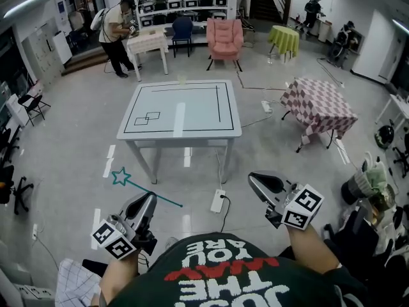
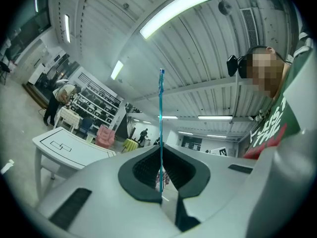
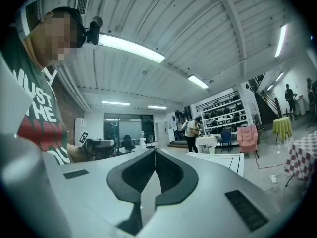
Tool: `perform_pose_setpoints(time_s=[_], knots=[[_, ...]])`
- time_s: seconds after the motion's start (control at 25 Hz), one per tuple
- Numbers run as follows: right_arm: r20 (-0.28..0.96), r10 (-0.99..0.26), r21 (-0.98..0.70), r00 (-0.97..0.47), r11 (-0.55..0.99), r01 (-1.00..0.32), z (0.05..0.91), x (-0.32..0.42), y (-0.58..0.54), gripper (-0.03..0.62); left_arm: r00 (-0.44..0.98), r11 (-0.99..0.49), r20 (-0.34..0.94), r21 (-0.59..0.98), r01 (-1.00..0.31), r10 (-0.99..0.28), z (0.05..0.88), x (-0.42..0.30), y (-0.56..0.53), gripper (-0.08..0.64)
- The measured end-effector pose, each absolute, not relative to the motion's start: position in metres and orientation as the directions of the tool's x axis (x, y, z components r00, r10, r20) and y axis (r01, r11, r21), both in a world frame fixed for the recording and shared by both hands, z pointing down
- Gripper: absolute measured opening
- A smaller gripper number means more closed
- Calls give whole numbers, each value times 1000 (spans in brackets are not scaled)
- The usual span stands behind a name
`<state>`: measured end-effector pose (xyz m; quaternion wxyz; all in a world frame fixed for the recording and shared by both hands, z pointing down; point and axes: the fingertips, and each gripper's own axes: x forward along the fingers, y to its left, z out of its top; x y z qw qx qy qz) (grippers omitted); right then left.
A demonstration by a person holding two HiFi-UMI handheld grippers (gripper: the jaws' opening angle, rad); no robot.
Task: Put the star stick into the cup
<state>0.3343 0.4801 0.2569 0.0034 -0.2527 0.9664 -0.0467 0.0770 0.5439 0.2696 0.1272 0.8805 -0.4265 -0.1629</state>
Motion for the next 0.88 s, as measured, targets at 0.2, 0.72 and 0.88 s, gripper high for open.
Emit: perform_pose_setpoints(time_s=[0.2, 0.72, 0.88], knots=[[45, -502, -91, -864, 859, -504, 268, 292, 436, 34, 586, -609, -193, 387, -692, -787, 285, 31, 497, 18], [49, -599, -75, -799, 795, -601, 240, 91, 251, 34, 667, -688, -212, 384, -615, -714, 283, -174, 294, 18], [50, -618, -71, -785, 782, -620, 236, 50, 208, 34, 672, -690, -211, 400, -603, -710, 289, -225, 248, 18]])
